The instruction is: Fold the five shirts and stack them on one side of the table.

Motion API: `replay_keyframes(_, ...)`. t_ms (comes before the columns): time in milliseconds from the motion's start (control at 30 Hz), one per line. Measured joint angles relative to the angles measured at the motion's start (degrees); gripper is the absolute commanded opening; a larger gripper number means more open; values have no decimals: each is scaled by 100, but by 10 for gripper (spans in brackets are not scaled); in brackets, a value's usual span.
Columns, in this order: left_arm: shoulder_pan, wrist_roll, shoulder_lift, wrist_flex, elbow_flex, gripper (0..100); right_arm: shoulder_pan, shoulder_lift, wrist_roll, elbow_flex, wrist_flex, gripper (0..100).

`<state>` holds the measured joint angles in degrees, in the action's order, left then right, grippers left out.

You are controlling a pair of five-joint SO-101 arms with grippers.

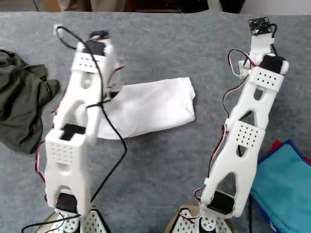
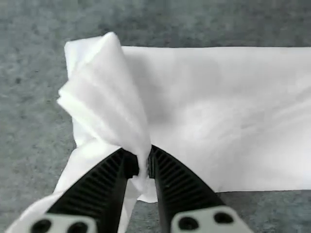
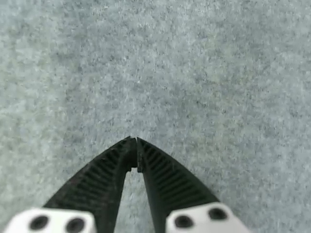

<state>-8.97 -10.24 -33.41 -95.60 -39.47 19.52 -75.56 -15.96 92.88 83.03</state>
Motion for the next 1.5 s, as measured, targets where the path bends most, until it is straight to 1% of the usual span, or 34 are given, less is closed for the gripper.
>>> replay_keyframes(133,-492,-35,0,0,-404,20,0,0,0,0,-18,5)
replay_keyframes(267,-862,-62,-334,0,-809,20,0,0,0,0,-35,5)
replay_keyframes(600,-1213,-782,-1530,0,-2664,20,0,0,0,0,-35,5)
replay_keyframes(767,-1424,-1240,-1899,97,-3262,20,0,0,-88,0,-97,5)
replay_keyframes(867,-1609,-1398,-1943,211,-3437,20,0,0,-97,0,-105,5)
replay_keyframes(1100,-2145,-1407,-1960,404,-3490,20,0,0,-97,0,-105,5)
replay_keyframes(1500,-2268,-1538,-1996,756,-3490,20,0,0,-97,0,-105,5)
